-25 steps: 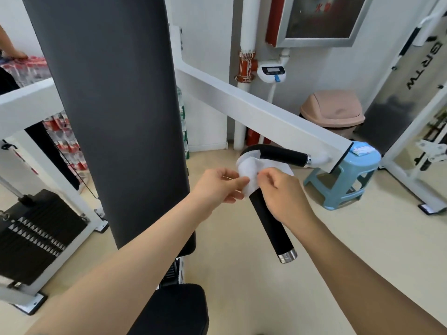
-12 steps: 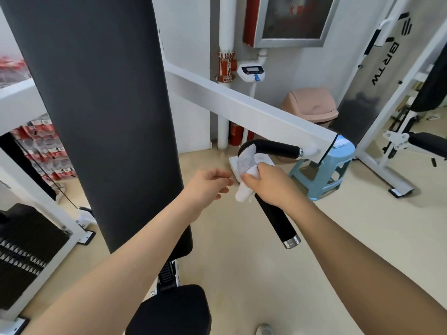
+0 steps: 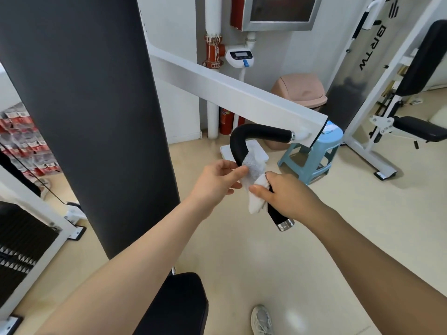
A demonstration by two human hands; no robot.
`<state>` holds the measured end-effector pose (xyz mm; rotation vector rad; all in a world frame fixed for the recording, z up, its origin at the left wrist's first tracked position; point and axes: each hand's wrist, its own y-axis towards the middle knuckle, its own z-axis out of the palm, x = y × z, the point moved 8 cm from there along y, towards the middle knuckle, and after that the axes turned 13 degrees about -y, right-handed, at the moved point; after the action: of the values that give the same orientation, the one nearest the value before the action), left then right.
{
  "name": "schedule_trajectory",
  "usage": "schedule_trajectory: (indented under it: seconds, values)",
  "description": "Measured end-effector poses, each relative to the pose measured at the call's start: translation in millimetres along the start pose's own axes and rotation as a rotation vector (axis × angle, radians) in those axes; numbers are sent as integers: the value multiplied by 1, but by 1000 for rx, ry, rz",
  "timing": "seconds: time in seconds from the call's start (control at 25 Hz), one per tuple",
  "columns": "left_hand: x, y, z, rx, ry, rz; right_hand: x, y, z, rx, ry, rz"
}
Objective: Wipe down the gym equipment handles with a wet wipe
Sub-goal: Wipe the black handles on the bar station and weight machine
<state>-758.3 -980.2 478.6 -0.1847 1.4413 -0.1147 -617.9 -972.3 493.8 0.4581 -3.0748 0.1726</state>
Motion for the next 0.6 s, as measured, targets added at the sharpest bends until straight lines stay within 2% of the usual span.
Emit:
schedule_trajectory:
  seconds: [0.12, 0.2, 0.28, 0.36, 0.4, 0.44, 0.48, 0.52, 0.56, 0.6]
  values:
    - [6, 3, 7, -16, 41, -6, 6, -4, -2, -99, 77, -41]
    - [4, 5, 5, -21, 126, 14, -2, -9, 3, -107, 246, -83]
    - [-1, 6, 0, -50, 140, 48, -29, -15, 17, 76, 473, -45]
    - [-7, 5, -5, -80, 141, 83, -63, -25, 29, 314, 570, 158]
    - [-10, 6, -7, -89, 140, 96, -77, -26, 23, 294, 565, 250]
    - [-12, 7, -7, -96, 139, 105, -88, -23, 6, 129, 533, 324]
    - [-12, 8, -8, -104, 139, 112, -86, -20, -23, -143, 462, 336]
    - [-13, 8, -8, -108, 146, 120, -68, -20, -50, -384, 380, 239]
    - [-15, 8, -6, -105, 160, 129, -40, -20, -68, -504, 310, 98]
    - [-16, 8, -5, -97, 181, 142, -11, -16, -72, -487, 230, -12]
